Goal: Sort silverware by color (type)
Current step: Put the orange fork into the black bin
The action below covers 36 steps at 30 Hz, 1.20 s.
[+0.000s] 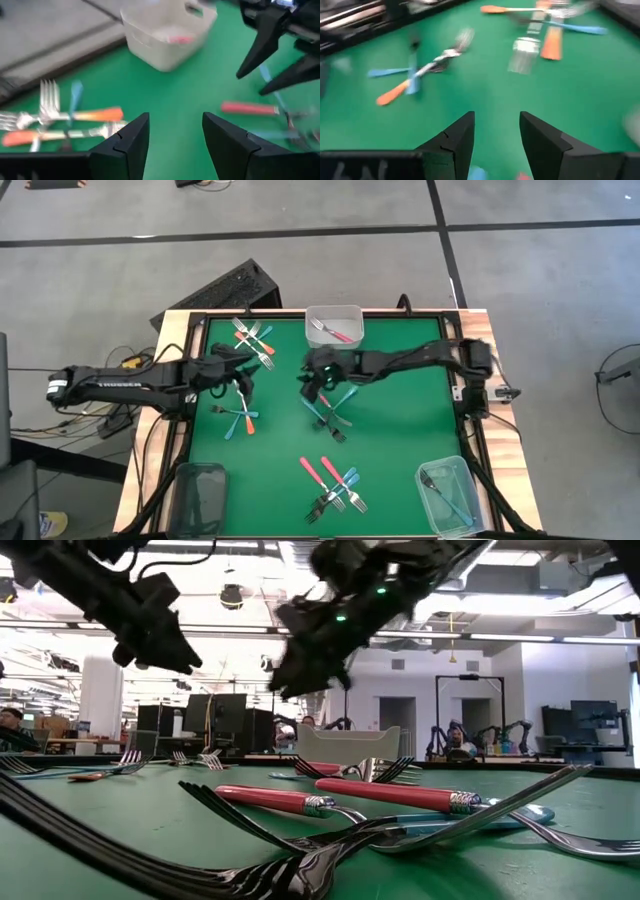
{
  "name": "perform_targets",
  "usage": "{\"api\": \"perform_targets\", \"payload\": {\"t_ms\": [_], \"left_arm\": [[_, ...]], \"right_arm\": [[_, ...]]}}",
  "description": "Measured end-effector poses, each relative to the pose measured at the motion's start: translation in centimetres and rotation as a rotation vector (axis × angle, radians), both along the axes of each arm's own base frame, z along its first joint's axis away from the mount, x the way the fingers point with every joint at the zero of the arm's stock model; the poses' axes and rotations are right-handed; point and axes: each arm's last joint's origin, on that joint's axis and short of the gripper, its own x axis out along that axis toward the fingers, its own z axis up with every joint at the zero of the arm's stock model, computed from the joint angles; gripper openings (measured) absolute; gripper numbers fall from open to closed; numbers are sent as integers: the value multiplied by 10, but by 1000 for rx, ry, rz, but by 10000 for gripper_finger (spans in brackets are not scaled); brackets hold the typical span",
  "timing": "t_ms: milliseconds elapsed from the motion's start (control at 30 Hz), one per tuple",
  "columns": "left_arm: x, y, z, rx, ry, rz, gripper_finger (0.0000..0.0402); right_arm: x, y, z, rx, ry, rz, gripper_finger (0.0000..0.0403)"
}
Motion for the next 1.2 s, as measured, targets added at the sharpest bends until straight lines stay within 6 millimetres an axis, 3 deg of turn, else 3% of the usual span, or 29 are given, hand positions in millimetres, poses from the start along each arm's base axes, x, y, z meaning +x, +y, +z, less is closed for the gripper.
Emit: {"api": "perform_targets", "payload": {"t_ms": [133, 500, 733, 900, 1033, 1200], "left_arm": [[0, -7, -11, -103, 83, -69, 171], [16, -36, -29, -148, 182, -205, 171], [13, -54, -43, -385, 269, -209, 171], [0, -55, -51, -400, 367, -59, 171], [-9, -45, -53, -362, 349, 187, 171], [-9, -38, -55, -406, 311, 319, 171]], "right_arm": [[16, 15, -10, 10, 43, 92, 178], [7, 66, -12, 27, 163, 194, 161], [6, 76, -14, 46, 183, 173, 155], [6, 78, -14, 22, 183, 180, 150], [6, 73, -15, -1, 191, 191, 147], [5, 69, -16, -42, 215, 215, 146]]}}
